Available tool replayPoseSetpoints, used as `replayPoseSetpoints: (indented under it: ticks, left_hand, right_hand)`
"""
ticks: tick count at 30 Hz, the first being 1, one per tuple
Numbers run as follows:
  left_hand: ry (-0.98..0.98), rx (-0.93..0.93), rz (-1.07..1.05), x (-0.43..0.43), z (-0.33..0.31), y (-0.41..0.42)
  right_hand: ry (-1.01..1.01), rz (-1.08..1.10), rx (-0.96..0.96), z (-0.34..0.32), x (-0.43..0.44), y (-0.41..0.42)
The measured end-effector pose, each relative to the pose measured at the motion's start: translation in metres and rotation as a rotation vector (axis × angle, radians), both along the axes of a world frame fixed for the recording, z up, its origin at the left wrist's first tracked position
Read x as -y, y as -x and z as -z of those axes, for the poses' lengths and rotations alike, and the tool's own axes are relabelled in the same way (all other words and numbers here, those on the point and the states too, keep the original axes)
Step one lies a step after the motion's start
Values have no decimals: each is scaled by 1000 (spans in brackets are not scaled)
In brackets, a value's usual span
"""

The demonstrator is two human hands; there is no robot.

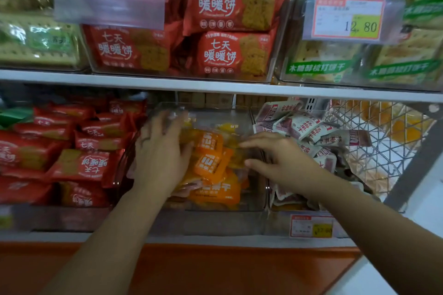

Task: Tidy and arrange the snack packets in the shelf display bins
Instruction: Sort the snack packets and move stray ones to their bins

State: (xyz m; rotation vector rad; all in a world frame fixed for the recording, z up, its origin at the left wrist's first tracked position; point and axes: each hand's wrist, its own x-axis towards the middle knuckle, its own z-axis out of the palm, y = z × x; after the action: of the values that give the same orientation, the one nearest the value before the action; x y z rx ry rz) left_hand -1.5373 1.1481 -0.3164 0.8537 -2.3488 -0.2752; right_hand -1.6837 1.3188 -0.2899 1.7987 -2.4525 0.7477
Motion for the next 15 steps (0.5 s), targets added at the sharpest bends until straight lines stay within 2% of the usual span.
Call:
replayPoseSetpoints:
  ticks: [2,4,6,8,11,13,15]
  left_hand:
    - [36,171,99,-5,1,4]
    - [54,304,117,-9,3,6]
    - [87,298,111,-16,0,7]
    - [121,196,168,-26,-5,10]
    - [51,80,420,-47,-11,21]
    - [-13,100,576,-63,-8,29]
    - [-28,173,643,-73,0,37]
  right_hand:
    - [6,30,61,-5,-17,5]
    - [31,57,206,-11,-37,8]
    - [33,58,315,-19,-56,10]
    - [-25,26,355,-24,-73,12]
    - [-242,-66,353,-22,-86,18]
    - [-433,-112,359,-12,-86,24]
    - [-589,-150,326,2,-80,30]
